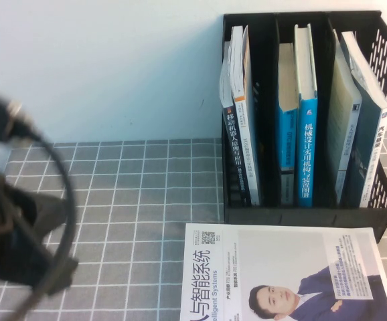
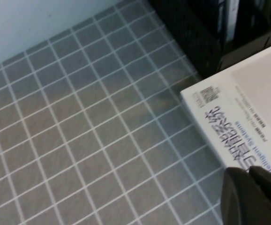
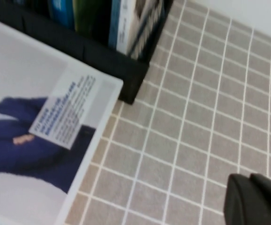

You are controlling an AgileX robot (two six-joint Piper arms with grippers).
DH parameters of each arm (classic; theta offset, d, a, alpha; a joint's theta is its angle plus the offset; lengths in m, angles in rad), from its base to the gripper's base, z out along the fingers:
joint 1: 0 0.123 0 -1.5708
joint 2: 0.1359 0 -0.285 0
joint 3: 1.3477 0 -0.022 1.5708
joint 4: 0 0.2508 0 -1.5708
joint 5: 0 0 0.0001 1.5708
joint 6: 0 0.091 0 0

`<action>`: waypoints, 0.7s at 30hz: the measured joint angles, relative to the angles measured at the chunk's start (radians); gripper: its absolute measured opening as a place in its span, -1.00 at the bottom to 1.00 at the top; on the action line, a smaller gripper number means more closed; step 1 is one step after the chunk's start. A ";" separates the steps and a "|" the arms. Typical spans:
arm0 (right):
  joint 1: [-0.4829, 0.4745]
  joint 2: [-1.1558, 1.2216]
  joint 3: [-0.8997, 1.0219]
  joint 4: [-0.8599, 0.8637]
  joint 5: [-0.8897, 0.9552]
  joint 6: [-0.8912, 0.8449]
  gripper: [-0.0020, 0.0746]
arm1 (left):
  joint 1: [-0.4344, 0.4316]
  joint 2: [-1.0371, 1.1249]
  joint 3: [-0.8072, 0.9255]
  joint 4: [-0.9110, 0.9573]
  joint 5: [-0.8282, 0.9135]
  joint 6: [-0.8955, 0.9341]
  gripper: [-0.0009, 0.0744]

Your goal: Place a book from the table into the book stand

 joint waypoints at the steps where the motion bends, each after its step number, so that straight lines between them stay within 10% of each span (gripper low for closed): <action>1: 0.000 -0.045 0.036 0.021 -0.036 -0.002 -0.96 | 0.002 -0.034 0.053 -0.006 -0.055 -0.014 -0.98; 21: 0.000 -0.347 0.340 0.191 -0.205 -0.028 -0.96 | 0.002 -0.173 0.245 -0.023 -0.252 -0.057 -0.98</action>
